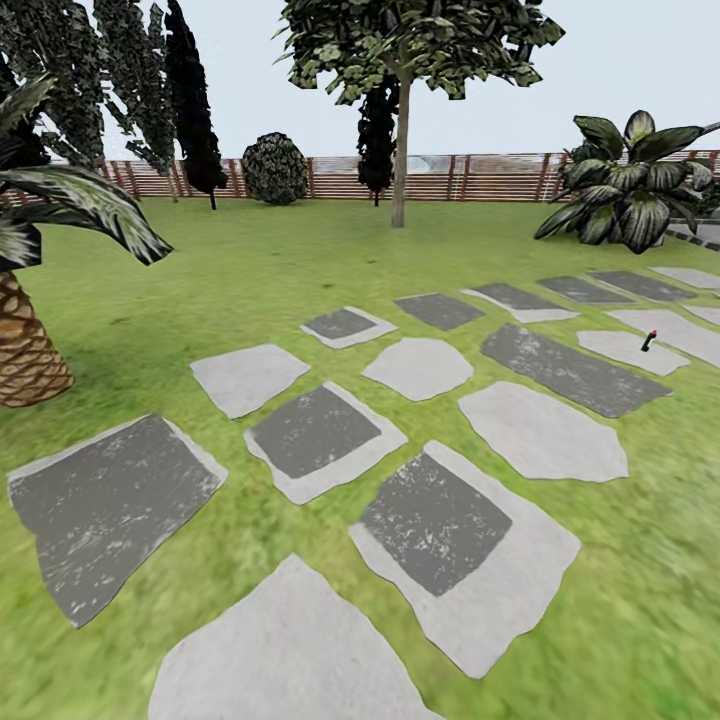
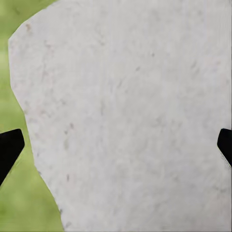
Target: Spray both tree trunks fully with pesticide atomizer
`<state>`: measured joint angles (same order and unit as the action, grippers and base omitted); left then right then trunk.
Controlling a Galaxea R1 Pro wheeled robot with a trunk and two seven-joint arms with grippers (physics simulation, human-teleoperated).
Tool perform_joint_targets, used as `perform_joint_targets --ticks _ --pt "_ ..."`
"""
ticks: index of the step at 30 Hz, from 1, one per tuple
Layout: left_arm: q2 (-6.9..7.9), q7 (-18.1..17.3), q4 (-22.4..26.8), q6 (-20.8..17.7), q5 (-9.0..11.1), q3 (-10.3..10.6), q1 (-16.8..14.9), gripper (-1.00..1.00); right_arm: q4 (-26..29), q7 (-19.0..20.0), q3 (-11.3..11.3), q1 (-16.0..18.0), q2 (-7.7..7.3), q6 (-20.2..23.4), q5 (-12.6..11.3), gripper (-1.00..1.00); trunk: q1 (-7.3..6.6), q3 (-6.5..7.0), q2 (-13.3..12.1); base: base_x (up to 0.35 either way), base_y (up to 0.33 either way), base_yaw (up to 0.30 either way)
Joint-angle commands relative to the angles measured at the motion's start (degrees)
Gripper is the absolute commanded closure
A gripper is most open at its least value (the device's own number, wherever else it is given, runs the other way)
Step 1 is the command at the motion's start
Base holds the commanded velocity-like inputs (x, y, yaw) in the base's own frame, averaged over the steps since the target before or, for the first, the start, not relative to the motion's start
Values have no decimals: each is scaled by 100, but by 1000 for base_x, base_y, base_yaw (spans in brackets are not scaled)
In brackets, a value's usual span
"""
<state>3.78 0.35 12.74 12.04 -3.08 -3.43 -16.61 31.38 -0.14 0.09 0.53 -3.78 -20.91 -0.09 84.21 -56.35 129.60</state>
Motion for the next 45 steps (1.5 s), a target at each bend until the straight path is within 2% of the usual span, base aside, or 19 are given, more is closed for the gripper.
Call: perform_joint_targets --ticks 1,15,45 --pt "0 -2 0 0 0 0 0 -100 0 -1 0 0 0 3 0 -100 0 0 0 335 102 0" --pt "0 0 0 0 0 0 0 -100 0 -2 0 0 0 5 0 -100 0 0 0 335 92 -17" --pt "0 0 0 0 0 0 0 -100 0 -1 0 0 0 4 0 -100 0 0 0 335 83 -256"
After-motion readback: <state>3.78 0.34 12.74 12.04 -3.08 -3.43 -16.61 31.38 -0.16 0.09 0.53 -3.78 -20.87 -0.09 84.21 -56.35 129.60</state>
